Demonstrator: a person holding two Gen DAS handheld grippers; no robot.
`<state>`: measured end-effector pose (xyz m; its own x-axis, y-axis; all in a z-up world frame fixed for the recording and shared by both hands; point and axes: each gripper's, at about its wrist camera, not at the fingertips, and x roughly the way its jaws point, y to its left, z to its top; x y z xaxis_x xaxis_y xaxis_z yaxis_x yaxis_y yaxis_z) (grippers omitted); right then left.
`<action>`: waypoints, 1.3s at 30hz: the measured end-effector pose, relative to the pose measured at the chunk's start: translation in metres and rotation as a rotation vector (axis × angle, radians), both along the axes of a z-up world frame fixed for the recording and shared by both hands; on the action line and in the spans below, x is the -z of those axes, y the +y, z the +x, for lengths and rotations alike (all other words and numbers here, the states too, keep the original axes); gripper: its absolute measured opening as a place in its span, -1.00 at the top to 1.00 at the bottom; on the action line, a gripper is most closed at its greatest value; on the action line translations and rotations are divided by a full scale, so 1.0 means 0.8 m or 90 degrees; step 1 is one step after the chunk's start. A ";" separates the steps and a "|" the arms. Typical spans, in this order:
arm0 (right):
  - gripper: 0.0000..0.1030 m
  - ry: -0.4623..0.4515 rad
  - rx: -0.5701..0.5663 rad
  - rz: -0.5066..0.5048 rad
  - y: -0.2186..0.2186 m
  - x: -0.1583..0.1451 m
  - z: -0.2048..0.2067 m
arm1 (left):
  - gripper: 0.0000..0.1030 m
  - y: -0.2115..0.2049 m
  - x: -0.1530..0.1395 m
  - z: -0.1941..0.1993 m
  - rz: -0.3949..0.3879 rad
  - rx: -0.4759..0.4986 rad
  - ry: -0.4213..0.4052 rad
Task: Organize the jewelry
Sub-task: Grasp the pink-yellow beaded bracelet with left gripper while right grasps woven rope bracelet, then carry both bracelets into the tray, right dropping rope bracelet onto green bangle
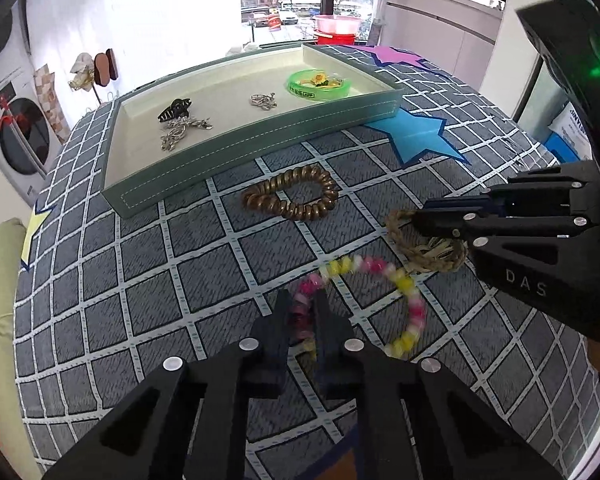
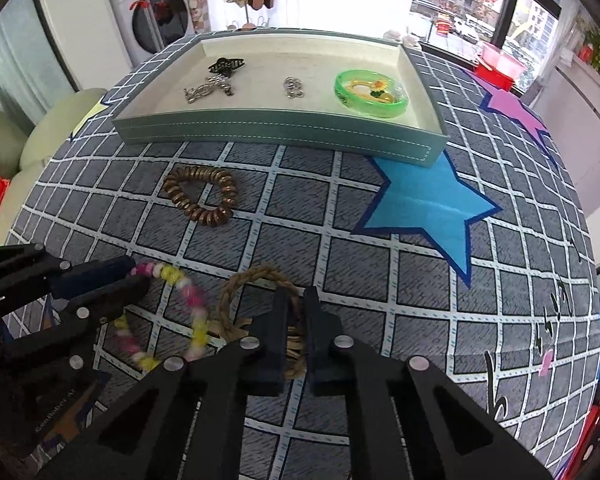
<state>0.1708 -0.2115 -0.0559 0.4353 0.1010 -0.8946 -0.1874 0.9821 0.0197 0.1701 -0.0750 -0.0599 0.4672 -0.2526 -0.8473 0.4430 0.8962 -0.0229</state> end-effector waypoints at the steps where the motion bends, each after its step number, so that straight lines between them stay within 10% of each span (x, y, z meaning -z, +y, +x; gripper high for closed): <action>1: 0.89 -0.004 0.008 0.005 -0.003 -0.001 -0.001 | 0.52 0.002 0.000 0.000 -0.007 -0.002 0.002; 39: 0.90 -0.107 0.087 0.144 -0.040 -0.111 0.009 | 0.53 0.085 -0.096 0.030 -0.145 -0.079 -0.080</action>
<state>0.1780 -0.2439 0.0326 0.5985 0.2190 -0.7706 -0.0726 0.9728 0.2201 0.1944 -0.0073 0.0171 0.6038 -0.3645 -0.7089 0.3428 0.9216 -0.1819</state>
